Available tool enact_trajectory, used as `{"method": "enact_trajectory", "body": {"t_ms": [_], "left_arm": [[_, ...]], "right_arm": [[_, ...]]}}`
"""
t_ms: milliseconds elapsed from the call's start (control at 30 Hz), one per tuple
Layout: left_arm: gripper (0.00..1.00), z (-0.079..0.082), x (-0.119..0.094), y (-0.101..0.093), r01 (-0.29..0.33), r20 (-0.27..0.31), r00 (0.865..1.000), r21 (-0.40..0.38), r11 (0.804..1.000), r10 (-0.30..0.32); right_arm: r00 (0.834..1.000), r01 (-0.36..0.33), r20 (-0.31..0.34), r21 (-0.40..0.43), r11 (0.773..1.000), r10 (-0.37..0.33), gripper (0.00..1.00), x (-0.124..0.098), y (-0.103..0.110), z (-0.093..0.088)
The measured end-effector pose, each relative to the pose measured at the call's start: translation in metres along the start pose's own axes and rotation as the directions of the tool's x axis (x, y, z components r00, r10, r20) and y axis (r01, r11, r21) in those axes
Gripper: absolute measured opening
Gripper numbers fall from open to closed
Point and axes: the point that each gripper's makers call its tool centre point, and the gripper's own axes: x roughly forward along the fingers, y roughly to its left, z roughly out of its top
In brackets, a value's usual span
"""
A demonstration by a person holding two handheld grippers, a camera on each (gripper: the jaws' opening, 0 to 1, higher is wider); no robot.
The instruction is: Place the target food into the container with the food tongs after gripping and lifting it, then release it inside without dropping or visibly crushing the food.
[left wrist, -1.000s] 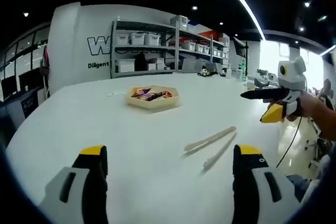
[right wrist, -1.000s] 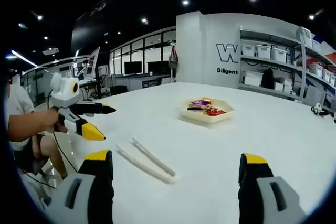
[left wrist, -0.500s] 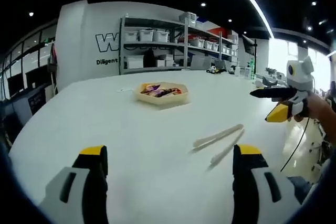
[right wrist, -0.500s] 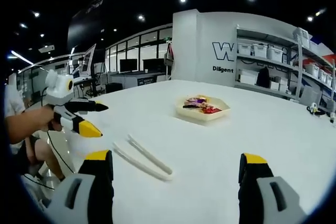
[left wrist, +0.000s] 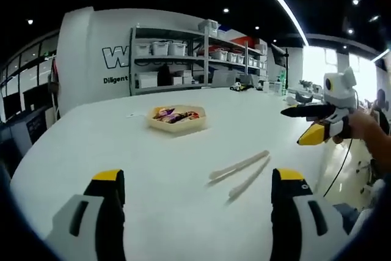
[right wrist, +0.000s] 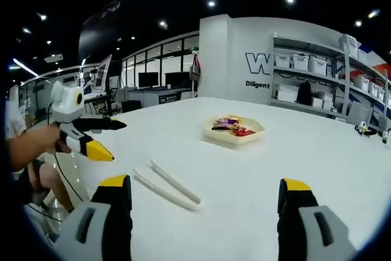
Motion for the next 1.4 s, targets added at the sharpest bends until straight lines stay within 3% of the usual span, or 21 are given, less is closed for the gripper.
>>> {"method": "enact_trajectory", "body": {"t_ms": [267,667,1167,1400], "left_arm": [[0.99,-0.001,0.004,-0.006,0.007,0.001,1.000,0.048,0.999,-0.007],[0.99,-0.012,0.007,-0.004,0.003,-0.018,1.000,0.034,0.999,-0.003],[0.99,-0.006,0.002,0.011,-0.027,0.013,1.000,0.023,0.999,0.026],[0.99,-0.005,0.001,0.001,-0.009,0.018,1.000,0.011,1.000,0.009]], "right_arm": [[1.000,-0.023,0.011,-0.039,0.999,0.024,0.99,0.003,0.006,0.005],[0.999,-0.047,-0.003,-0.009,0.999,0.047,0.99,0.005,0.004,0.000],[0.998,-0.060,-0.006,-0.003,0.998,0.060,0.99,0.005,0.004,0.003],[0.998,-0.058,0.007,0.003,0.998,0.058,0.99,0.002,0.004,0.007]]}}
